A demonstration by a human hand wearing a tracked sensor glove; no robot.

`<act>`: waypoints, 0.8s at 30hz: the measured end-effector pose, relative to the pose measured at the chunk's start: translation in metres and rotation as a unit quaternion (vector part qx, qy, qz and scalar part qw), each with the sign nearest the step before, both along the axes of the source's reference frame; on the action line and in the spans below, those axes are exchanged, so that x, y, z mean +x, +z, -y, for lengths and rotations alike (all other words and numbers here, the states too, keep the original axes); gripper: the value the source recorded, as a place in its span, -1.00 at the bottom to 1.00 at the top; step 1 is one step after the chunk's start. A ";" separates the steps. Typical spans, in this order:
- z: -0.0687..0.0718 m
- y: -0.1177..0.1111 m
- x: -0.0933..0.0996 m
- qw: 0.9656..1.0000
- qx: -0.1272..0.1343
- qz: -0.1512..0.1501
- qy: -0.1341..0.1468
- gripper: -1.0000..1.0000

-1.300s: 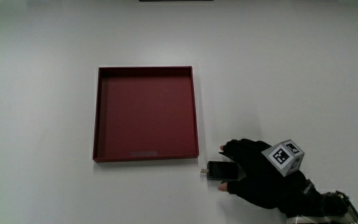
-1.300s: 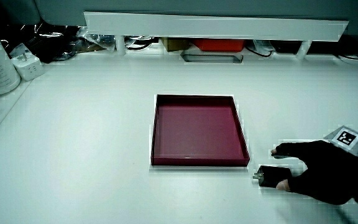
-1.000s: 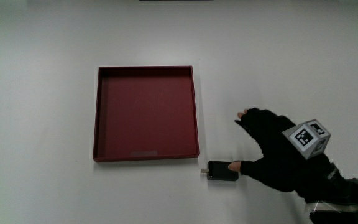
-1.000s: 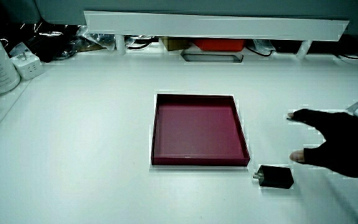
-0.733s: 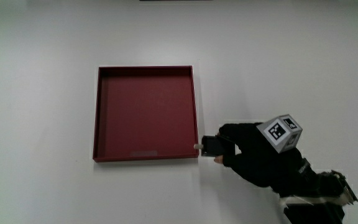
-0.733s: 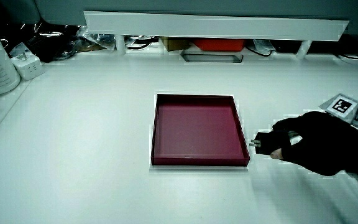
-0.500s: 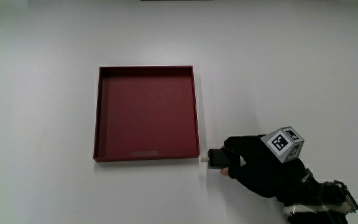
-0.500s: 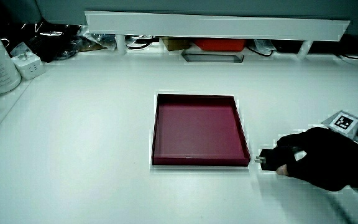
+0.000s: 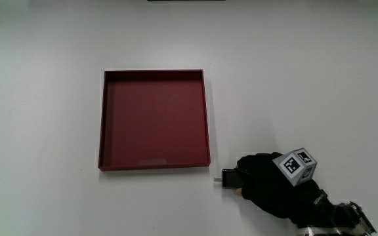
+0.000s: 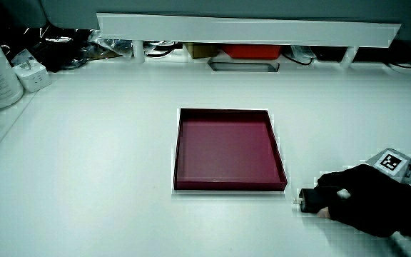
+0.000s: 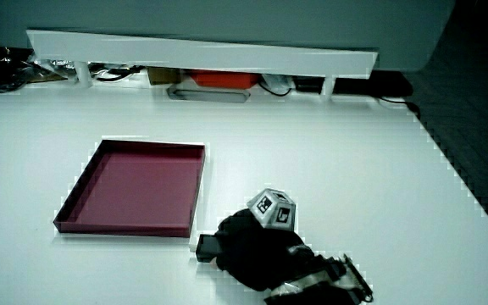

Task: Place charger on desk

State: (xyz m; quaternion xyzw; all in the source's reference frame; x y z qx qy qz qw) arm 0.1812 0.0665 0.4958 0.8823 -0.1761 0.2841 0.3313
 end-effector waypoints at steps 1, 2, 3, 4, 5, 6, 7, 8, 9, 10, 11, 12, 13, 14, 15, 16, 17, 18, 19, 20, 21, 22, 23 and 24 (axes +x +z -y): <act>0.000 -0.001 -0.001 1.000 -0.004 0.006 0.002 -0.48; 0.000 0.000 0.000 1.000 -0.001 0.009 0.001 -0.52; 0.000 0.000 0.000 1.000 -0.002 0.006 0.000 -0.56; 0.000 -0.002 -0.001 1.000 -0.006 0.006 -0.001 -0.59; 0.000 -0.003 -0.001 1.000 -0.009 0.011 0.000 -0.63; 0.001 -0.003 -0.001 1.000 -0.011 0.016 0.000 -0.67; 0.001 -0.004 0.000 1.000 -0.012 0.022 -0.001 -0.70; 0.002 -0.006 0.000 1.000 -0.013 0.028 -0.003 -0.74; 0.004 -0.009 0.001 0.999 -0.018 0.034 -0.004 -0.78; 0.006 -0.012 0.002 0.999 -0.023 0.040 -0.006 -0.81; 0.008 -0.015 0.003 0.999 -0.029 0.046 -0.008 -0.85; 0.010 -0.018 0.004 0.998 -0.034 0.052 -0.010 -0.89; 0.014 -0.024 0.004 0.998 -0.034 0.051 -0.012 -0.93; 0.017 -0.030 0.005 0.998 -0.033 0.050 -0.015 -0.96; 0.021 -0.033 0.007 0.998 -0.018 0.054 -0.028 -1.00; 0.025 -0.036 0.010 0.997 -0.002 0.058 -0.042 -1.00; 0.029 -0.039 0.012 0.996 0.014 0.063 -0.055 -1.00; 0.033 -0.042 0.014 0.995 0.030 0.067 -0.068 -1.00; 0.037 -0.045 0.019 0.997 0.025 0.048 -0.060 -1.00; 0.042 -0.050 0.022 0.996 0.038 0.048 -0.066 -1.00; 0.047 -0.054 0.026 0.997 0.029 0.043 -0.051 -1.00; 0.052 -0.060 0.030 0.997 0.048 0.024 -0.057 -1.00; 0.057 -0.062 0.034 0.998 0.042 0.024 -0.047 -1.00; 0.060 -0.066 0.037 1.000 0.001 0.024 -0.010 -1.00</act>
